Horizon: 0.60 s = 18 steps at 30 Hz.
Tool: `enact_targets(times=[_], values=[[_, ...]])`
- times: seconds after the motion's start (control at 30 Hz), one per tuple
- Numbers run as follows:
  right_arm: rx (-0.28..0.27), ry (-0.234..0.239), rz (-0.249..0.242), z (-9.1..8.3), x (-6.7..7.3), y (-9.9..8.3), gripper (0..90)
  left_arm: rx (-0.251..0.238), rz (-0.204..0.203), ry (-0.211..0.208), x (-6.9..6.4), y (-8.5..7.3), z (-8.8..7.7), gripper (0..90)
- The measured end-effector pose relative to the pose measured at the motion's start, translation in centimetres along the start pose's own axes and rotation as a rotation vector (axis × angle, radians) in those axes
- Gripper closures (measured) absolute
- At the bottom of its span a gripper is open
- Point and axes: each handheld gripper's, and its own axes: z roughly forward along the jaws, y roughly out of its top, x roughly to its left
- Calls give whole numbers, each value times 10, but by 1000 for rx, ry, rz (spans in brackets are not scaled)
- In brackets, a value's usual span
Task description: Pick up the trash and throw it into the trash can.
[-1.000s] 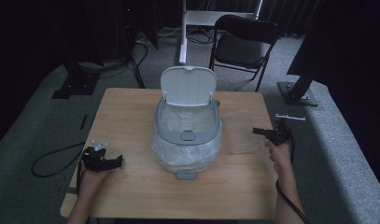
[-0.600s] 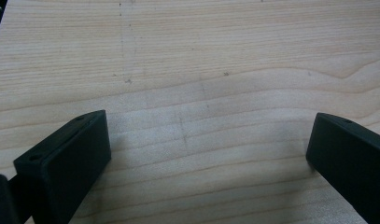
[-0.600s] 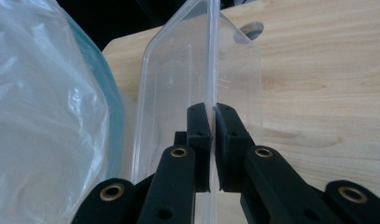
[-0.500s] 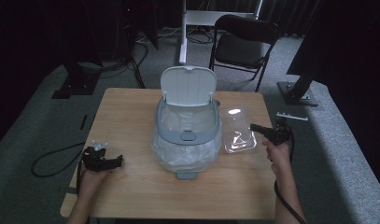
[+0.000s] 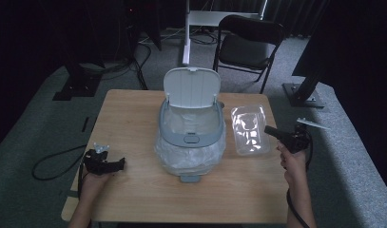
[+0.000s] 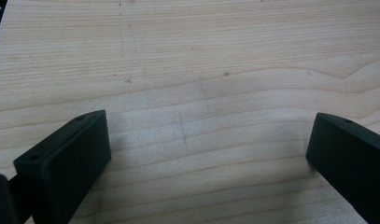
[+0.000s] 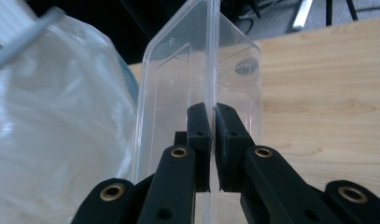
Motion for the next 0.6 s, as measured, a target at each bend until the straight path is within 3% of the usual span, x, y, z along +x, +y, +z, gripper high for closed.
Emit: enact_targets(times=[0.6], values=[[-207, 101, -95, -50, 49, 28, 857, 0, 0, 0, 0, 0, 0, 6]])
